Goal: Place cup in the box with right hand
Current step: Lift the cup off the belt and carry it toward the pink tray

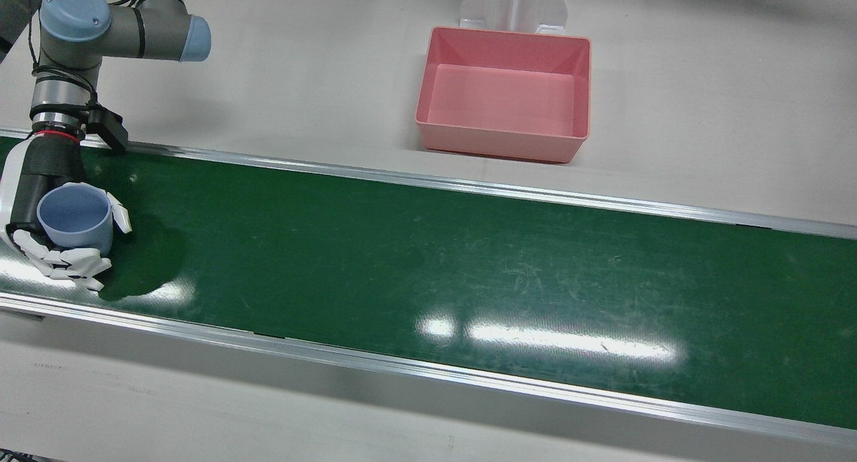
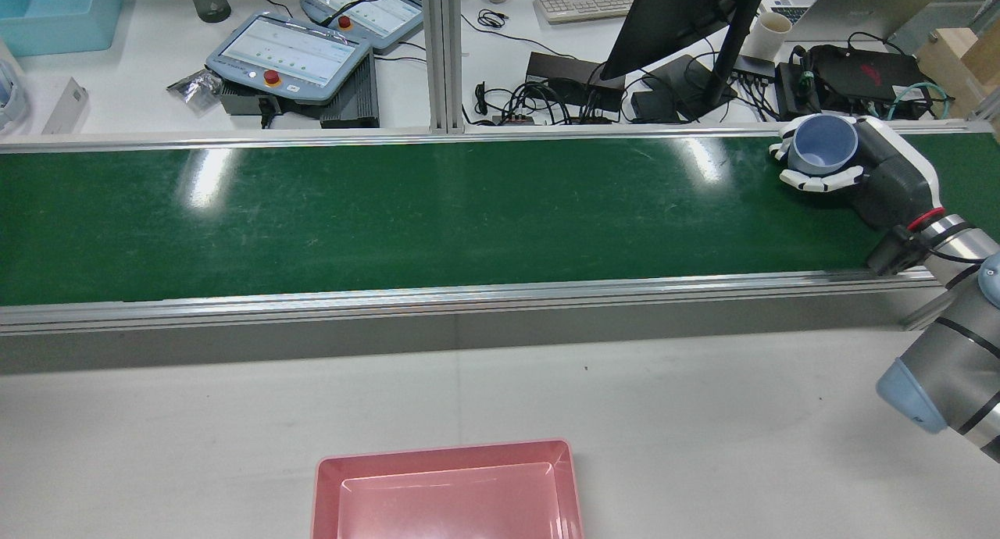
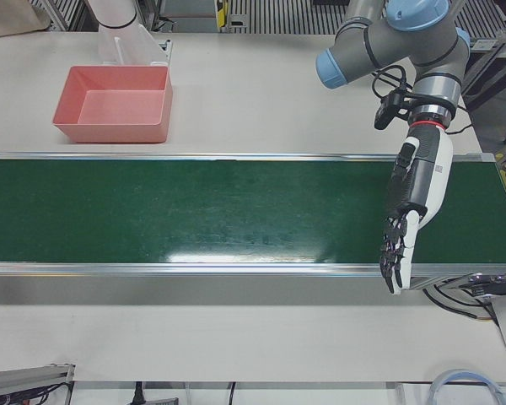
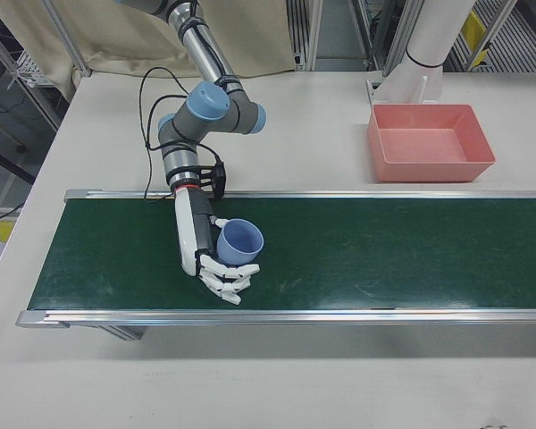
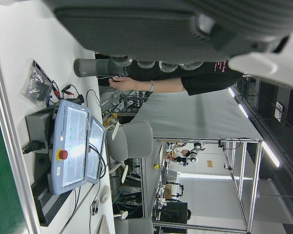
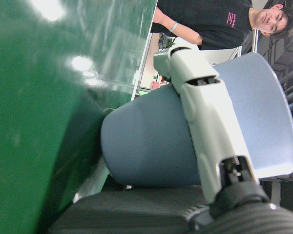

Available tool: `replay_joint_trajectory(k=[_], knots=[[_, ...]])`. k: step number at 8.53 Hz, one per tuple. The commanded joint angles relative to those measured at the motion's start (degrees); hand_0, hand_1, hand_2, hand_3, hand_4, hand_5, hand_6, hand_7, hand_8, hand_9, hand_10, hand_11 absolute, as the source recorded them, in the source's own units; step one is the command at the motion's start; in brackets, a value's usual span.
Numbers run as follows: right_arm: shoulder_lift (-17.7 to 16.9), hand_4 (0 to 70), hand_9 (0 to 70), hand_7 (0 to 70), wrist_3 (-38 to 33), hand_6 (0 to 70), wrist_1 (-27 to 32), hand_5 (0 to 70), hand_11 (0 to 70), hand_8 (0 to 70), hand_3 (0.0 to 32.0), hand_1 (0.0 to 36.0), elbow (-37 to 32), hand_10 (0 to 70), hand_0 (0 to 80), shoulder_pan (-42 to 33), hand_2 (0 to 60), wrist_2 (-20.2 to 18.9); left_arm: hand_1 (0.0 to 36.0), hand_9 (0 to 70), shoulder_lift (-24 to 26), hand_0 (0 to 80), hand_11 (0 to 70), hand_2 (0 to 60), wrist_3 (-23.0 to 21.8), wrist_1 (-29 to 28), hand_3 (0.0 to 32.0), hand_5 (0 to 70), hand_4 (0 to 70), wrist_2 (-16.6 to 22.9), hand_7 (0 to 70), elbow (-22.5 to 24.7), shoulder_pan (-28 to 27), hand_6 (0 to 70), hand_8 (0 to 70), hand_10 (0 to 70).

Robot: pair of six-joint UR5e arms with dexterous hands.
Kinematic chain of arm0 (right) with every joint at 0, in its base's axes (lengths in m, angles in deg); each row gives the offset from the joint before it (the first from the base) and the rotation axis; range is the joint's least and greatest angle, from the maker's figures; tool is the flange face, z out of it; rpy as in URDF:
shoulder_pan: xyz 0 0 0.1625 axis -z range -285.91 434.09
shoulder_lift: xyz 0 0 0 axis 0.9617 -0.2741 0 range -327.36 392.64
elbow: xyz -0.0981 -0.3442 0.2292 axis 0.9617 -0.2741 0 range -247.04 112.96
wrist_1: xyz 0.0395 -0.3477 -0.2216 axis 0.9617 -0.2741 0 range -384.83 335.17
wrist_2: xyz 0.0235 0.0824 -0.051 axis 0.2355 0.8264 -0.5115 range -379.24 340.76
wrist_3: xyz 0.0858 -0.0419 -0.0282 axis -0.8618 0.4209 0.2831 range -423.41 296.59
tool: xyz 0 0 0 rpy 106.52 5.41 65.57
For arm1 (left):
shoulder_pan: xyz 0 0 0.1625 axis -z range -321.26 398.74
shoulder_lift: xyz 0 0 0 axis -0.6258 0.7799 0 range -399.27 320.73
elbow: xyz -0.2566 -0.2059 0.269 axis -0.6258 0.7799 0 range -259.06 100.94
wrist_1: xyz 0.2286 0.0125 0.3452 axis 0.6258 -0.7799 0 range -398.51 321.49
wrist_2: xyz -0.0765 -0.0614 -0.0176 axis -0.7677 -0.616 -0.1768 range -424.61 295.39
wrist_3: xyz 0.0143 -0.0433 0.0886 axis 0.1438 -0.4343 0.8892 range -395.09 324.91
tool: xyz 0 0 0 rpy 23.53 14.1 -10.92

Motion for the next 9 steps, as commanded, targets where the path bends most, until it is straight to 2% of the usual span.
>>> replay_joint_trajectory(k=[1,2,3,4,5,6,7,9], knots=[[0.16,39.8,70.0,70.0,-0.28,56.1,-7.33,32.9,70.0,70.0,0.0,36.0,11.09,60.7,76.6,-6.6,60.0,-1.44,0.0,0.0,0.0,0.0,0.0,0.0,0.01,0.0,0.0,0.0,0.0,0.0,0.0,0.01,0.0,0.0,0.0,0.0],[0.42,36.8,70.0,70.0,-0.28,55.8,-11.12,32.8,70.0,70.0,0.0,36.0,16.28,59.5,75.1,-6.8,60.0,-1.53,0.0,0.0,0.0,0.0,0.0,0.0,0.01,0.0,0.0,0.0,0.0,0.0,0.0,-0.08,0.0,0.0,0.0,0.0],[1.38,41.9,70.0,70.0,0.15,55.6,-13.59,32.5,70.0,70.0,0.0,36.0,20.77,58.9,79.1,-5.5,60.0,-1.45,0.0,0.0,0.0,0.0,0.0,0.0,0.01,0.0,0.0,0.0,0.0,0.0,0.0,-0.08,0.0,0.0,0.0,0.0],[1.56,40.9,70.0,70.0,0.77,55.1,-16.05,32.1,70.0,70.0,0.0,36.0,25.69,58.1,80.0,-1.31,60.0,-1.45,0.0,0.0,0.0,0.0,0.0,0.0,0.01,0.09,0.0,0.0,0.0,0.0,0.0,0.01,0.0,0.0,0.0,0.0],[1.65,46.1,70.0,70.0,5.47,54.5,-20.25,31.7,70.0,70.0,0.0,36.0,33.65,57.0,80.0,4.56,60.0,-1.19,0.0,0.0,0.0,0.0,0.0,0.0,0.01,0.09,0.0,0.0,0.0,0.0,0.0,0.01,0.0,0.0,0.0,0.0],[3.57,40.6,70.0,70.0,11.44,53.9,-25.08,31.2,70.0,70.0,0.0,36.0,40.08,56.1,80.0,10.89,60.0,-0.83,0.0,0.0,0.0,0.0,0.0,0.0,0.01,0.09,0.0,0.0,0.0,0.0,0.0,0.01,0.0,0.0,0.0,0.0],[5.94,41.4,70.0,70.0,15.58,53.6,-28.18,31.1,70.0,70.0,0.0,36.0,43.19,55.4,80.0,17.56,60.0,-0.66,0.0,0.0,0.0,0.0,0.0,0.0,0.01,0.0,0.0,0.0,0.0,0.0,0.0,0.01,0.0,0.0,0.0,0.0],[6.75,45.4,70.0,70.0,20.53,53.4,-28.3,30.8,70.0,70.0,0.0,36.0,43.58,54.7,80.0,32.59,60.0,4.67,0.0,0.0,0.0,0.0,0.0,0.0,-0.08,0.0,0.0,0.0,0.0,0.0,0.0,-0.08,0.0,0.0,0.0,0.0]])
